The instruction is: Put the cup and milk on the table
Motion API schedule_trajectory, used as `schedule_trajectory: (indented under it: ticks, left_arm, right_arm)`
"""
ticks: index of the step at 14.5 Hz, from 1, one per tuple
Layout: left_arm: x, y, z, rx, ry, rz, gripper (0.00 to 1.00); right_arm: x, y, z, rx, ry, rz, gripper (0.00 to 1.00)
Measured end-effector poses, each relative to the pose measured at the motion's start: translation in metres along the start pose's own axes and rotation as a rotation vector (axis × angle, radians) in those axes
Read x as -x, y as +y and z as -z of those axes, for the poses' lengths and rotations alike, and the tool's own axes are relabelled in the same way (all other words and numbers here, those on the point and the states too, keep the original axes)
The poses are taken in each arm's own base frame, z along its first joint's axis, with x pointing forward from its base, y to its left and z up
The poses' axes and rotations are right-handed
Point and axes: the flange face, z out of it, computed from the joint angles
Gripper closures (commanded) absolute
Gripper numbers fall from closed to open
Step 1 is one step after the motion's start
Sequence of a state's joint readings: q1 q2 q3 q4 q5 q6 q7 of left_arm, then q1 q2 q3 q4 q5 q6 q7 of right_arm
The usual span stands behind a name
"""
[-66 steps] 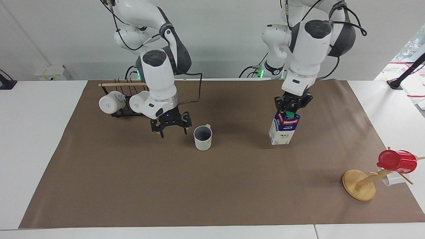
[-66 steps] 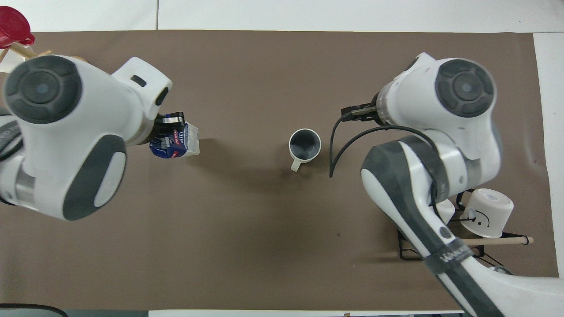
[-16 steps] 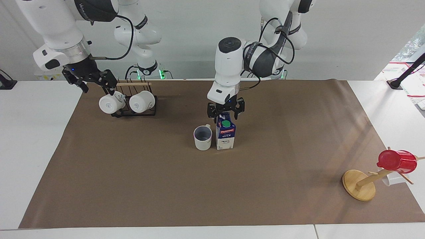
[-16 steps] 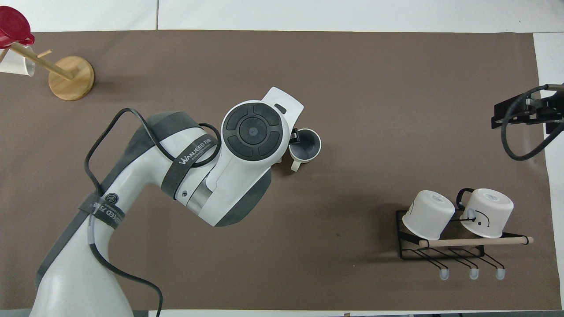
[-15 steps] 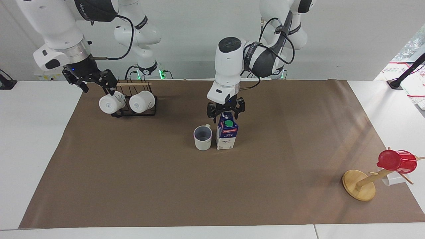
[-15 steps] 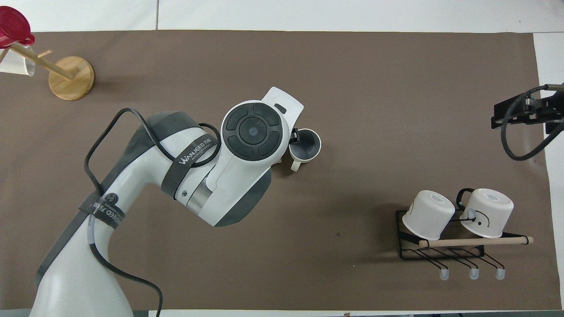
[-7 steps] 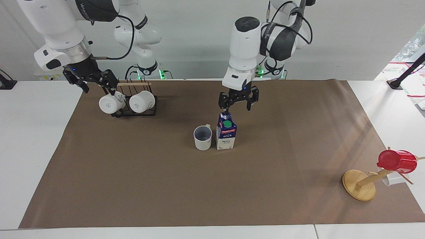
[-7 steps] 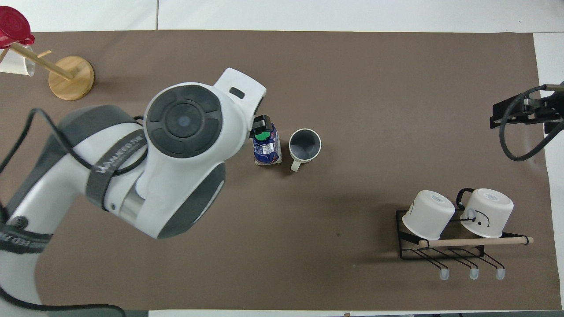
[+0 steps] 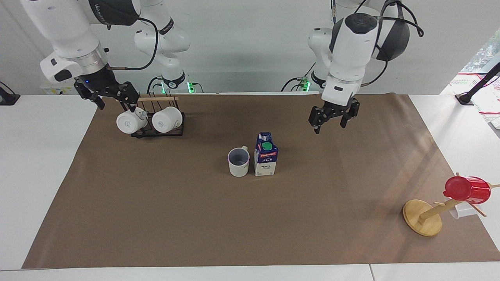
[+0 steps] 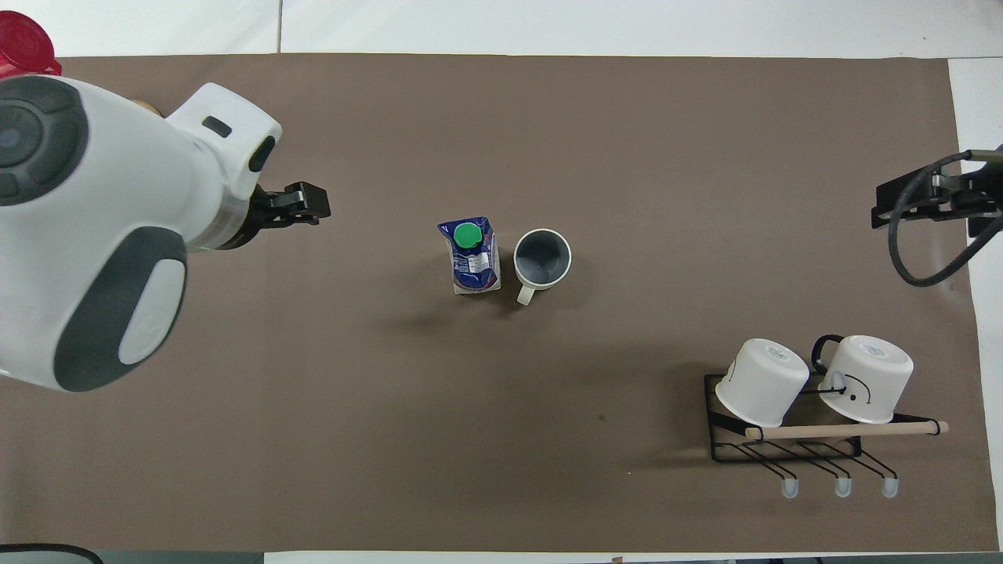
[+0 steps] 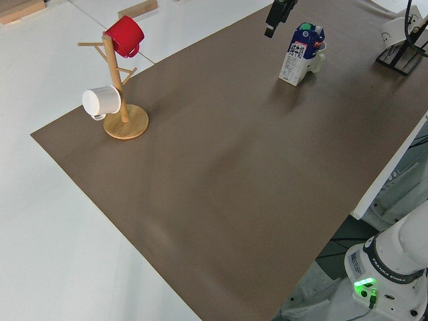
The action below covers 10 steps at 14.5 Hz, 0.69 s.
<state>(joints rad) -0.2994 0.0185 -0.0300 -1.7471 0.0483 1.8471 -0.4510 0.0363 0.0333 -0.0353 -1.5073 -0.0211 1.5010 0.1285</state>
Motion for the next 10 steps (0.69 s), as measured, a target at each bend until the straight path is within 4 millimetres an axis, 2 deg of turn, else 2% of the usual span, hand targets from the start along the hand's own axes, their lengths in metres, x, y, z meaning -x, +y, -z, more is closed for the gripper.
schedule_trajectory:
  ticks: [2, 5, 8, 10]
  left_arm:
    - [-0.01, -0.04, 0.007, 0.004, -0.016, -0.042, 0.0]
    - [-0.018, -0.09, 0.034, 0.034, -0.031, -0.08, 0.0]
    - [-0.021, -0.125, 0.07, 0.032, -0.05, -0.109, 0.0]
    - [-0.022, -0.144, 0.083, 0.029, -0.076, -0.115, 0.0]
  right_arm:
    - [0.0, 0.002, 0.0, 0.0, 0.0, 0.003, 0.0]
    - [0.0, 0.002, 0.0, 0.0, 0.0, 0.019, 0.0]
    - [0.0, 0.002, 0.0, 0.0, 0.0, 0.021, 0.0]
    - [0.0, 0.002, 0.0, 0.0, 0.0, 0.024, 0.0]
